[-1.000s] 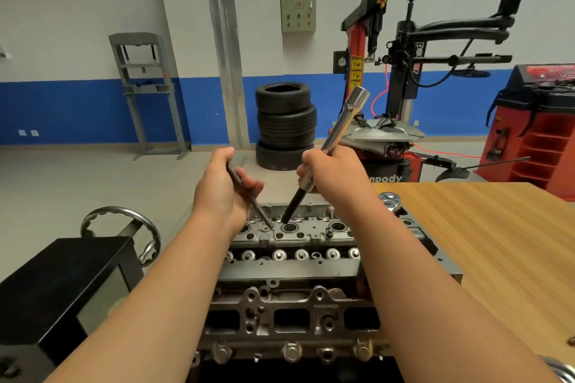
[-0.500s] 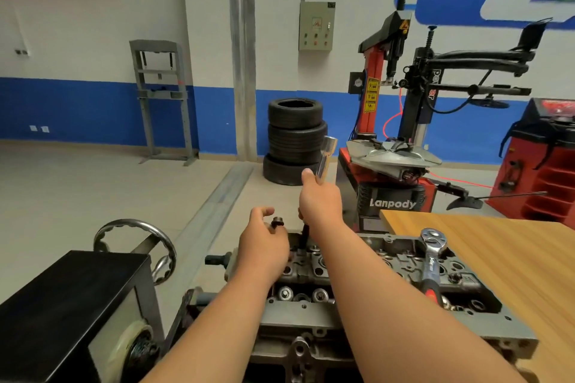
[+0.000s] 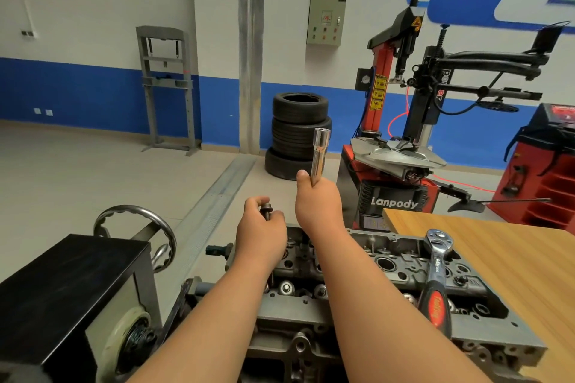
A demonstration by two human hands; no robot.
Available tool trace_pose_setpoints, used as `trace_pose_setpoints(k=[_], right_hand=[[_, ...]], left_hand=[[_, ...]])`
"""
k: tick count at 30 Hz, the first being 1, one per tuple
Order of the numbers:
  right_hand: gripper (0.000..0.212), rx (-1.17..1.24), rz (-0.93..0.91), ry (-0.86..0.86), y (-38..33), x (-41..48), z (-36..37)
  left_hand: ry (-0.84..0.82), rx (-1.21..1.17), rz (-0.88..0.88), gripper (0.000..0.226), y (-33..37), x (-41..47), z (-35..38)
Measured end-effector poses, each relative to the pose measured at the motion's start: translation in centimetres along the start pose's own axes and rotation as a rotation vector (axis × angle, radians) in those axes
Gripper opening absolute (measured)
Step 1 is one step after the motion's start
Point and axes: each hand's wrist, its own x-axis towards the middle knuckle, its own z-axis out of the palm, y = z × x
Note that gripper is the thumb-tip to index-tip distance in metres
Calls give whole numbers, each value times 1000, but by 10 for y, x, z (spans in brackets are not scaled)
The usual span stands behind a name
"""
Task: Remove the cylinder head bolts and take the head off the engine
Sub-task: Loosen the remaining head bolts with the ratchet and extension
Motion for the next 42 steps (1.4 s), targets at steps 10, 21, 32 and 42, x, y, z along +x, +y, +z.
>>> trace_pose_setpoints(k=[10,21,32,42], right_hand=[[39,207,60,3,9,1,-9],[43,84,-9,-37,3,-2,-8],[32,108,42,-216,2,-2,-8],[15,233,-116,68,-16,4,-1]], left_hand=[[-38,138,-47,16,6,-3,4],[-147,284,54,13,9,12,5],[-102,136,29,11,4,4,-3],[-129,170,63,7,-1,5,-2]])
